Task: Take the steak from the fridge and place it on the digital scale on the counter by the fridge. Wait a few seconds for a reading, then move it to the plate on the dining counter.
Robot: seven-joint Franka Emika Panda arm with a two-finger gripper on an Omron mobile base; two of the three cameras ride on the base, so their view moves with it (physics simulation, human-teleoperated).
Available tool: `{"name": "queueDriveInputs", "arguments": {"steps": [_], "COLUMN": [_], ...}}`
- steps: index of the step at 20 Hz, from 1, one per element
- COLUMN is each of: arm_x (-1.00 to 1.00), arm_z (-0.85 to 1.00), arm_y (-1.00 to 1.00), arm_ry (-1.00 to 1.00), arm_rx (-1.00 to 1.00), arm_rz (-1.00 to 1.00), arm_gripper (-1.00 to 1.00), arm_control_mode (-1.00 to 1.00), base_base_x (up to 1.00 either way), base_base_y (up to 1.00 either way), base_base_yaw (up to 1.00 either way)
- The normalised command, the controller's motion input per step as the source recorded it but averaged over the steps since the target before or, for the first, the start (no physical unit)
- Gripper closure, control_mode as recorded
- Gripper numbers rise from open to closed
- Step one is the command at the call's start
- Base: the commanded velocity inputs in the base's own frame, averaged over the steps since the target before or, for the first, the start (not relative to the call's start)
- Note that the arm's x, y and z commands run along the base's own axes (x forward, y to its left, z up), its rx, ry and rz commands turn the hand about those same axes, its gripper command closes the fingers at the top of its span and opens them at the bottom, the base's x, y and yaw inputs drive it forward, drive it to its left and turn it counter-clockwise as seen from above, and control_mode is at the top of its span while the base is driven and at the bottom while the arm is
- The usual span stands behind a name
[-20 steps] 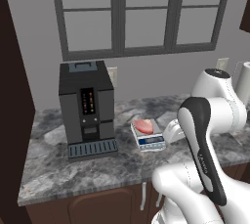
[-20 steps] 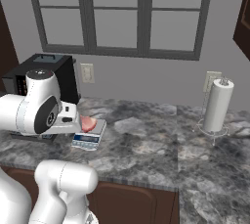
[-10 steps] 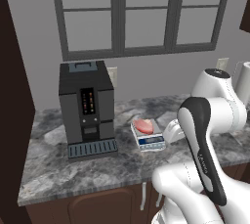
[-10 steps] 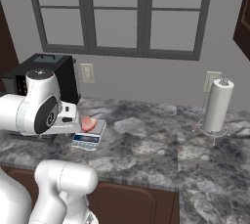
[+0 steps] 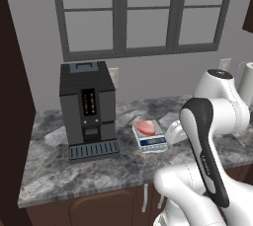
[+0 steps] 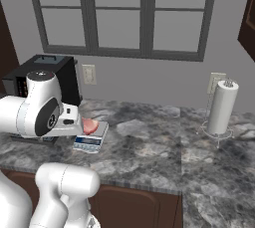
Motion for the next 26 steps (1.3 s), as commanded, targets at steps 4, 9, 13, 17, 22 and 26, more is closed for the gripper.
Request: {"name": "queueDriveInputs", "arguments": {"steps": [4,9,13,17,22,26], "arm_x": [0.0,0.0,0.0,0.0,0.21,0.96], "arm_z": [0.0,0.0,0.0,0.0,-0.06,-0.46], "arm_y": [0.0,0.0,0.0,0.0,0.0,0.0], "arm_ry": [0.0,0.0,0.0,0.0,0.0,0.0], "arm_rx": [0.0,0.0,0.0,0.0,0.0,-0.03], "arm_rz": [0.0,0.0,0.0,0.0,0.0,0.0], "arm_gripper": [-1.0,-1.0,-1.0,-1.0,-1.0,-1.0], "arm_control_mode": [-1.0,-1.0,-1.0,-1.0,-1.0,-1.0], "base_base_x": [0.0,0.0,0.0,0.0,0.0,0.0], "base_base_y": [0.0,0.0,0.0,0.0,0.0,0.0], "base_base_yaw": [0.0,0.0,0.0,0.0,0.0,0.0]}}
